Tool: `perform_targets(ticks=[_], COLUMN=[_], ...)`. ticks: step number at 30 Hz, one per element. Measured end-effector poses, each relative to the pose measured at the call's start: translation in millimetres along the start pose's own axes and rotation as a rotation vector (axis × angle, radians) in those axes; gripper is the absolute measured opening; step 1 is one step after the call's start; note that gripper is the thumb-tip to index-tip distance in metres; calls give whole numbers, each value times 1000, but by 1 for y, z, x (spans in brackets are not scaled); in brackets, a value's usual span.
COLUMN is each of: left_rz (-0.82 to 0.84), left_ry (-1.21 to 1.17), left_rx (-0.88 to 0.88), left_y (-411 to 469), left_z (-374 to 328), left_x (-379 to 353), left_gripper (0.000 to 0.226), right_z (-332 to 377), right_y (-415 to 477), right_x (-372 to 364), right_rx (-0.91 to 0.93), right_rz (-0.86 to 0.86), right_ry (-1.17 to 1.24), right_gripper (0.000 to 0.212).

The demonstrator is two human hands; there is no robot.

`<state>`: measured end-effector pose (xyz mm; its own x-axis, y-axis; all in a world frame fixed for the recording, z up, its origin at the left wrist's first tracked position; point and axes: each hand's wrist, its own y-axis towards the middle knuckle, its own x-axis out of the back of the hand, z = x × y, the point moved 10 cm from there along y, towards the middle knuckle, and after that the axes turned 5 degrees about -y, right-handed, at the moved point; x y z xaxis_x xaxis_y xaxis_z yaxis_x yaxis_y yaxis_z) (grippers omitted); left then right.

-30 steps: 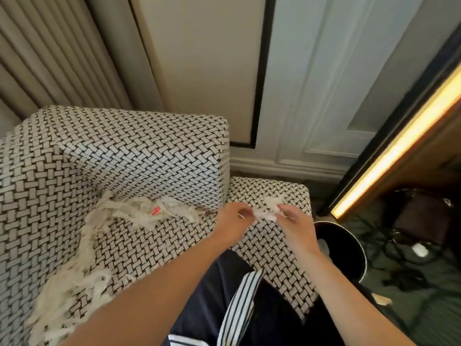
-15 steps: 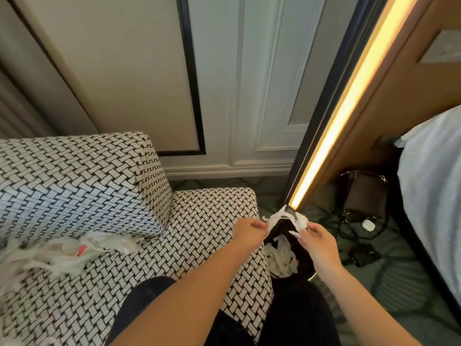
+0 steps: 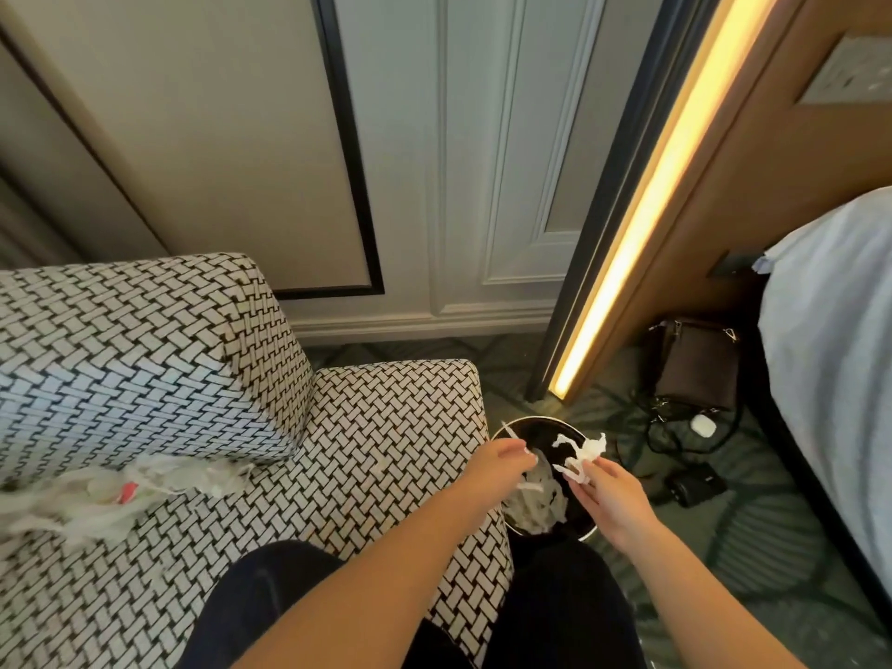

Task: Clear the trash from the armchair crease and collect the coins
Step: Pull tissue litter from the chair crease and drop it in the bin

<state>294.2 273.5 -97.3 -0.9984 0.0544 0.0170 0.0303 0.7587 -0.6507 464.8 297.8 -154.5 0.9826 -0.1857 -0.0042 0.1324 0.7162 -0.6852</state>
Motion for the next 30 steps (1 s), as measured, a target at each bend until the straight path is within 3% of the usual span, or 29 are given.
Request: perform_targets(ticks=[10,22,30], left_rz=[-67,-166,-289], left_ry=[-23,-88,-245], left_rx=[35,-43,-177], left_y=[-10,-64,-132], left_z=[13,7,18], left_x=[33,110,205], left_gripper=[34,30,24], right_z=[0,59,69], right_y=[-13,-69,-142], right_x=[-21,-56,-162], right_rx=[-50,247,498], right_rz=[187,112,320], right_ry=[-348,-514,-725], right_gripper=[50,13,9])
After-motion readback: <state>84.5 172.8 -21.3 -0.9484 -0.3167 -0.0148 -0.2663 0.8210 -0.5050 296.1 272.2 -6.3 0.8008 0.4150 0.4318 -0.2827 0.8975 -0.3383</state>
